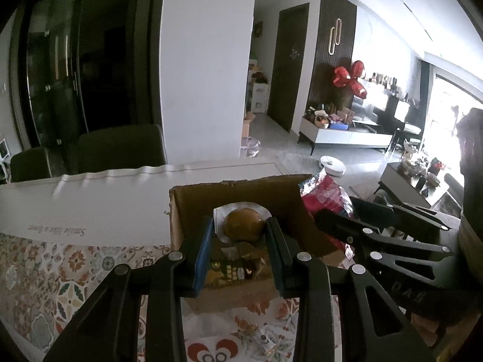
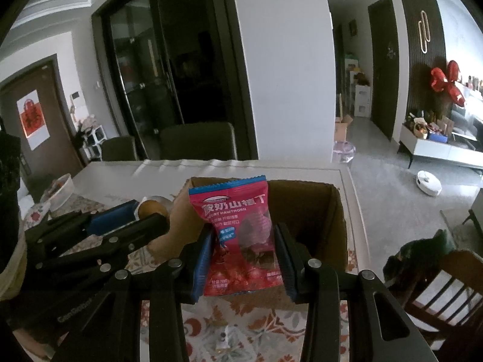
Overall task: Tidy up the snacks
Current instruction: 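Carry the red packet and brown candy over the box with both tools, then open both tools inside the box to release the red packet and candy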
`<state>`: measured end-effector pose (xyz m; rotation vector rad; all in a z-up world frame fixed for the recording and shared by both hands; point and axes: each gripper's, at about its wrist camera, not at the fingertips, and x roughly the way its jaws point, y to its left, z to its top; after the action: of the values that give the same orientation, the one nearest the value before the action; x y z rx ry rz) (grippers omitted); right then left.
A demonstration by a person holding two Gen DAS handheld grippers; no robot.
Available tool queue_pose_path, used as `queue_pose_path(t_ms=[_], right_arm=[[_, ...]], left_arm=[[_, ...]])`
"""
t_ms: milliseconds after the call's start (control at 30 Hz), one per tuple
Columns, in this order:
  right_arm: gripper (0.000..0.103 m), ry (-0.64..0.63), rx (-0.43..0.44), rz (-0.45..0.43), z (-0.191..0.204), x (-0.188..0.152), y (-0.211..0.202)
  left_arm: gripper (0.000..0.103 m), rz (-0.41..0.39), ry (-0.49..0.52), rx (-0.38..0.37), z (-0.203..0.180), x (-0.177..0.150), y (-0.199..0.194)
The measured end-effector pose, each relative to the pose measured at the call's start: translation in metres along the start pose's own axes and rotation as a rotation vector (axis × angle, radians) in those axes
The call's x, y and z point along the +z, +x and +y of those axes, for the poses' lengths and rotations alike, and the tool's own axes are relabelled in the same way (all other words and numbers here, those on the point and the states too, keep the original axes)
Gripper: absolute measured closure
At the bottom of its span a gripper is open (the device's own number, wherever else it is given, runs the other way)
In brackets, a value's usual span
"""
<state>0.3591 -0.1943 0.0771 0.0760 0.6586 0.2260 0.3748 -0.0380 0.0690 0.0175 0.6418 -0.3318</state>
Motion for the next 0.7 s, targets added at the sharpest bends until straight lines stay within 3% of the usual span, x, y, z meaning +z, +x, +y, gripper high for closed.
queue_pose_path(t_ms=[433,500,567,600,633,700], right_arm=[[0.061,-0.003,-0.058,0.085,-0.018,0.008,0.037],[0.061,-0.005,-0.065,0.097,-0.021,0.007,0.040],[0.055,-0.005,-0.072,0.109,-0.022,0.007,0.041],[0.042,-0.008,-0.083,0.110,-0.023,0.006,0.041],[0.037,-0.013,-0.098,0.101,-0.023,0.005,0.039],[0.037,-0.024,-0.112,0.093,-0.021,0.004,0.037]], left_arm=[[0.067,0.077,-0.022,0.031,0.003,0.019,0.042],[0.056,0.086,-0.014,0.038,0.005,0.019,0.045],[0.047,0.080,-0.012,0.051,0.006,0.017,0.044],[0.046,0.075,-0.013,0.059,0.008,0.016,0.044],[0.045,0.069,-0.013,0.068,0.009,0.016,0.042],[0.042,0.064,-0.012,0.085,0.011,0.014,0.038]])
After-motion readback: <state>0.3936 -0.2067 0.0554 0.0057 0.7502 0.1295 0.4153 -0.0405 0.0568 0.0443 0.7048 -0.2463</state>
